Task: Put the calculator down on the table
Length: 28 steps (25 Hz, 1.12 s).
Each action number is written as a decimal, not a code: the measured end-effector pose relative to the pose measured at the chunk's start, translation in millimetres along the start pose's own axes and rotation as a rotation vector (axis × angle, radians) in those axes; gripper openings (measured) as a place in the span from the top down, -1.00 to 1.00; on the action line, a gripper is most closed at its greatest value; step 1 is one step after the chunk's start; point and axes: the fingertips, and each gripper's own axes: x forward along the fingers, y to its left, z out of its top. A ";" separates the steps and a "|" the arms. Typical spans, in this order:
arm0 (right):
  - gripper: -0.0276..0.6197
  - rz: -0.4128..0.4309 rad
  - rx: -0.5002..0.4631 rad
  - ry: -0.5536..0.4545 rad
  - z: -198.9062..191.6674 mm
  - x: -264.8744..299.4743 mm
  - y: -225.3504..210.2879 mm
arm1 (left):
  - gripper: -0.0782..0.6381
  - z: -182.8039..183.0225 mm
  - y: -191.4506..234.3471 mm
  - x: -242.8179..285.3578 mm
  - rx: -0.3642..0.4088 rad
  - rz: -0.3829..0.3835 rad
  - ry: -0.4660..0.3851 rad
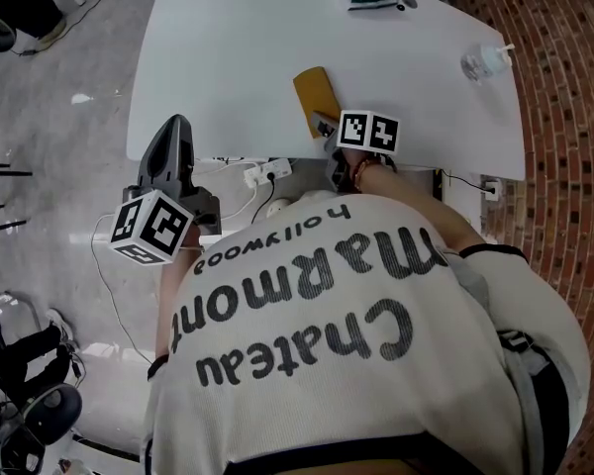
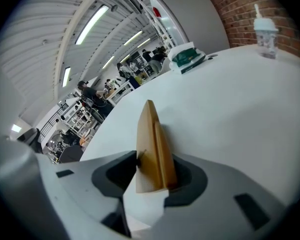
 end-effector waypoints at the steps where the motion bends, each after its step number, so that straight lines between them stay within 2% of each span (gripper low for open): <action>1: 0.38 -0.003 -0.007 -0.001 -0.1 -0.1 0.1 | 0.78 -0.2 0.0 -0.5 0.001 0.000 0.000; 6: 0.35 -0.025 -0.043 -0.005 0.4 -1.1 2.3 | 0.78 -0.4 -2.1 -3.6 0.004 0.001 0.000; 21: 0.14 -0.169 -0.256 0.002 -4.2 -3.5 1.0 | 0.78 -1.5 -1.6 -13.1 0.009 0.016 -0.006; 28: 0.08 -0.213 -0.280 0.009 -3.4 -5.9 -3.5 | 0.78 -0.5 -0.9 -17.0 0.011 0.022 -0.007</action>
